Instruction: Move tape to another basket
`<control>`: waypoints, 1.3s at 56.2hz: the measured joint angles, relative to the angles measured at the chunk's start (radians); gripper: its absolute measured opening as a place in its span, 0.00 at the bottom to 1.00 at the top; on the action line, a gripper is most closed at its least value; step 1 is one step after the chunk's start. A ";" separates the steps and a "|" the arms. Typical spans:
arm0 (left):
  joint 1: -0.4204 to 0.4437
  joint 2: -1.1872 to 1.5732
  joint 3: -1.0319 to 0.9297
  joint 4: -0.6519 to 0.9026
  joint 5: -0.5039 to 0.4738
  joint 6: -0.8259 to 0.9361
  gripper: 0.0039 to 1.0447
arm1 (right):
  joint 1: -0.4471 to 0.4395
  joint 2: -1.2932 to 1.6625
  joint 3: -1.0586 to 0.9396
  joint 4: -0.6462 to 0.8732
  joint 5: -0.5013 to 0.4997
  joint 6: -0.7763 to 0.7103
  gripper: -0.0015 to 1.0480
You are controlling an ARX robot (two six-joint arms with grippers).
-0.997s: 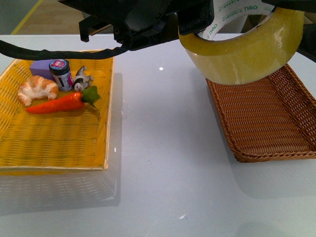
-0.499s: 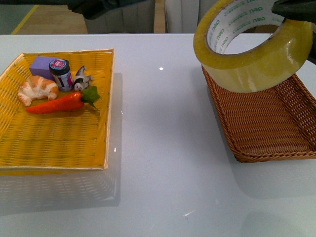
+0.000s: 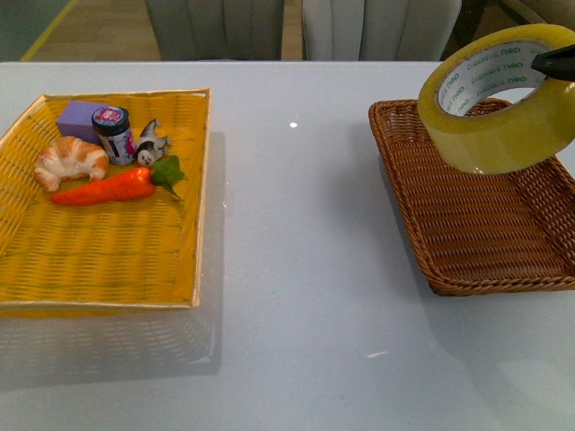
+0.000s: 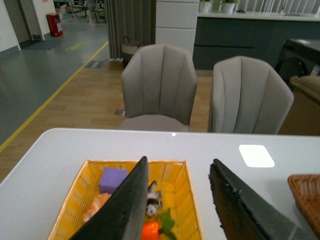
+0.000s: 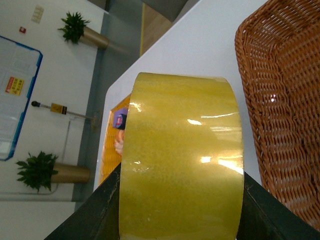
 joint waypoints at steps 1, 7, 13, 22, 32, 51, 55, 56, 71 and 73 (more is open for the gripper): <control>0.010 -0.013 -0.019 0.000 0.010 0.006 0.31 | -0.002 0.018 0.011 0.005 0.003 0.002 0.46; 0.058 -0.078 -0.099 0.000 0.058 0.022 0.14 | -0.013 0.116 0.072 0.030 0.024 0.023 0.46; 0.103 -0.155 -0.163 -0.002 0.108 0.031 0.01 | -0.029 0.235 0.140 0.045 0.076 0.033 0.46; 0.169 -0.270 -0.245 -0.036 0.168 0.032 0.01 | -0.024 0.415 0.261 0.059 0.122 0.069 0.46; 0.215 -0.371 -0.295 -0.086 0.212 0.034 0.01 | -0.007 0.535 0.385 0.053 0.165 0.090 0.46; 0.342 -0.562 -0.359 -0.214 0.331 0.035 0.01 | 0.023 0.684 0.493 0.011 0.217 0.090 0.46; 0.346 -0.579 -0.390 -0.186 0.338 0.035 0.01 | 0.021 0.690 0.494 0.013 0.218 0.086 0.46; 0.346 -0.586 -0.393 -0.193 0.340 0.035 0.01 | 0.019 0.690 0.493 0.014 0.219 0.084 0.46; 0.346 -0.724 -0.394 -0.321 0.341 0.035 0.01 | -0.028 0.694 0.428 0.050 0.221 0.063 0.74; 0.346 -0.739 -0.394 -0.338 0.341 0.035 0.01 | -0.037 0.693 0.415 0.057 0.220 0.061 0.80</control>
